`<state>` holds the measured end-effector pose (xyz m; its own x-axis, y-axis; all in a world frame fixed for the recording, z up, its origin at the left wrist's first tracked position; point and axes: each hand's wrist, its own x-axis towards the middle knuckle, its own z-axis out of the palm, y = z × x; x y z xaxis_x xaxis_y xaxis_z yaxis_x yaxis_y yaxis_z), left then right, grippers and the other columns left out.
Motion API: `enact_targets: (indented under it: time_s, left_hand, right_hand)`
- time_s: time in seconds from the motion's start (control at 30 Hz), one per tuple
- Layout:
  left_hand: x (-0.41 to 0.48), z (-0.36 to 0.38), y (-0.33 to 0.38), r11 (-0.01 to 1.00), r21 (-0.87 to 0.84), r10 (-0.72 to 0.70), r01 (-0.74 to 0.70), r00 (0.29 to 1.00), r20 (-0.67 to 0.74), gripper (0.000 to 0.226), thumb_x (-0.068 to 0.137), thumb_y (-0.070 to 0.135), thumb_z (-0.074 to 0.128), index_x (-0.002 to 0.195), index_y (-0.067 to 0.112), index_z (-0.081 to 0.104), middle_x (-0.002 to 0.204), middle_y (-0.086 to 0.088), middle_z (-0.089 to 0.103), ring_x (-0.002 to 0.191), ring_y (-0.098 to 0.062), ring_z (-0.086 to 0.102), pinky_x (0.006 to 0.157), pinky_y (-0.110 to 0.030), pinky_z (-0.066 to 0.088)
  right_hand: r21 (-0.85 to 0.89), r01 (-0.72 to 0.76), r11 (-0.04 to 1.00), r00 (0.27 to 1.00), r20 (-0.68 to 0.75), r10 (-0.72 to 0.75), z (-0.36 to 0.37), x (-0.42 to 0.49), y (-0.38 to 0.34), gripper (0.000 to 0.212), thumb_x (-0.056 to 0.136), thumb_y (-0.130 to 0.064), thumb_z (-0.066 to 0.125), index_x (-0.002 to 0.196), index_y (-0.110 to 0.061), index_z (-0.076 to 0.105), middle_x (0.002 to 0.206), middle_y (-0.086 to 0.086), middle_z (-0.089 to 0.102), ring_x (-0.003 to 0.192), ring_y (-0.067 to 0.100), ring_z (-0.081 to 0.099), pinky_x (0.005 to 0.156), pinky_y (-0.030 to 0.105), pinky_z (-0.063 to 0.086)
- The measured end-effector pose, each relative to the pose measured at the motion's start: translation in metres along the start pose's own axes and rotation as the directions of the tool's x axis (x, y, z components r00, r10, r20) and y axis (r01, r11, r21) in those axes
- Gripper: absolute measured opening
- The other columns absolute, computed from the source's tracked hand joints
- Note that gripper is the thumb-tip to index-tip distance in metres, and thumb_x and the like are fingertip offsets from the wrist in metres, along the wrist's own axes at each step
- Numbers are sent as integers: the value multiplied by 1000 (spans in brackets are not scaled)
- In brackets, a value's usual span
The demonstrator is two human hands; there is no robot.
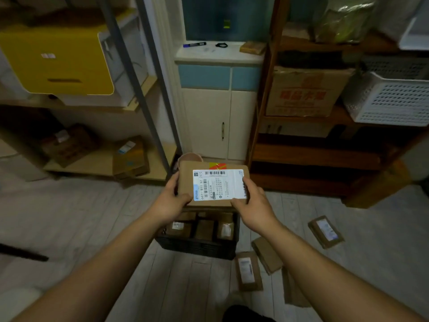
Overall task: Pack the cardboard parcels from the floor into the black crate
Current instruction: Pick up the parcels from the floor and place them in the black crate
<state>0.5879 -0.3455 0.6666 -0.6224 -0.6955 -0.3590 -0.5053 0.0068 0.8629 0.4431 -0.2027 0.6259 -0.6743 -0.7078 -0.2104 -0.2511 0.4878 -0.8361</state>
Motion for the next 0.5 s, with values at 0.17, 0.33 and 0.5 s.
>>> enact_targets:
  time_s: [0.17,0.33,0.5]
  left_hand:
    - [52,-12,-8,998,61,-28,30,999,-29,73,92,8,55,150,25,14,145,-3,41,123,-17,45,92,-31,41]
    - [111,-22,-28,991,131,-1,-7,998,58,53,90,11,58,138,23,38,121,4,55,90,2,50,67,-13,46]
    - [173,-22,-69,986,164,-45,9,976,213,57,88,11,61,137,26,36,118,10,53,96,-1,50,51,-7,46]
  right_hand:
    - [21,-11,1000,1000,24,11,29,59,8,64,92,-19,59,145,-34,27,133,1,39,95,1,41,79,13,39]
    - [71,-59,996,998,20,58,58,97,19,57,90,-21,62,139,-36,36,133,0,47,121,13,50,90,26,53]
    - [36,-217,976,976,-26,218,85,117,42,61,90,-27,57,142,-41,29,130,2,45,112,19,56,91,40,54]
